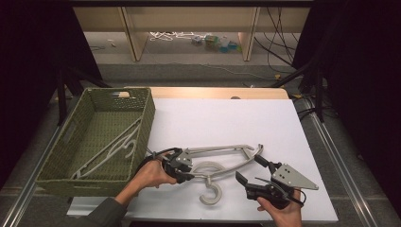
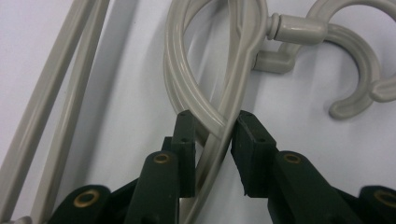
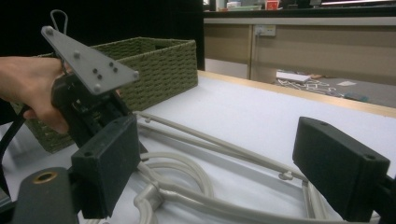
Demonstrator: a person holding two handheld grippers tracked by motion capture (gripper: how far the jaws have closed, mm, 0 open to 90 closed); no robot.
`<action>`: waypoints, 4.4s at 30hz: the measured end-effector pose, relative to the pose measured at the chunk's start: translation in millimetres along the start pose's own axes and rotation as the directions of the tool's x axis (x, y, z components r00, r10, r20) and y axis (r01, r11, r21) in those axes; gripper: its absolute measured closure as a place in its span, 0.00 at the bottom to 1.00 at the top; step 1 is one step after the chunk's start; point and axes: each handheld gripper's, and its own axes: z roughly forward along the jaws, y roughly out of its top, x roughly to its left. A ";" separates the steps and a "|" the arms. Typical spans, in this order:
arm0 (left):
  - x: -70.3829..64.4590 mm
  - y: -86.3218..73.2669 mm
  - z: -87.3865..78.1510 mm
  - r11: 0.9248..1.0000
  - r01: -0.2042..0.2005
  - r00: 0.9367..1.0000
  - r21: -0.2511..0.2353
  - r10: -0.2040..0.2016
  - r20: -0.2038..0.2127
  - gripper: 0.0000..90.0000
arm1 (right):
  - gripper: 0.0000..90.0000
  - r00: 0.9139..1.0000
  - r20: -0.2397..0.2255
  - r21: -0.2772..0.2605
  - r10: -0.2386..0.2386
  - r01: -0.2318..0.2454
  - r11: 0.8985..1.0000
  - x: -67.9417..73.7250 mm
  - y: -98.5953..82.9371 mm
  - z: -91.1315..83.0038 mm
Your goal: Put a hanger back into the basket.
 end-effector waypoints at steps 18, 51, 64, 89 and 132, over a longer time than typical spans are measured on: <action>8.8 4.9 -18.7 0.987 0.086 0.995 -0.136 -0.092 -0.037 0.82 | 0.18 1.000 0.024 -0.020 0.005 -0.005 1.000 -3.6 1.7 -3.1; 20.4 15.5 -68.8 0.856 0.319 0.947 -0.407 -0.302 0.107 0.91 | 0.18 1.000 0.018 -0.024 0.025 -0.025 0.999 -5.6 0.7 -4.6; 16.4 7.1 -95.5 0.801 0.376 0.925 -0.466 -0.349 0.146 0.91 | 0.18 0.999 0.029 -0.016 0.016 -0.015 1.000 -6.1 0.1 -4.6; 13.9 28.2 -196.6 0.766 0.386 0.920 -0.514 -0.356 0.161 0.91 | 0.18 1.000 0.020 -0.008 0.024 -0.023 1.000 -4.8 -1.4 -3.5; 56.7 -126.5 -253.0 0.836 0.411 0.819 -0.364 -0.514 -0.255 0.91 | 0.18 0.999 0.032 0.001 0.020 -0.020 1.000 -5.2 -4.1 0.1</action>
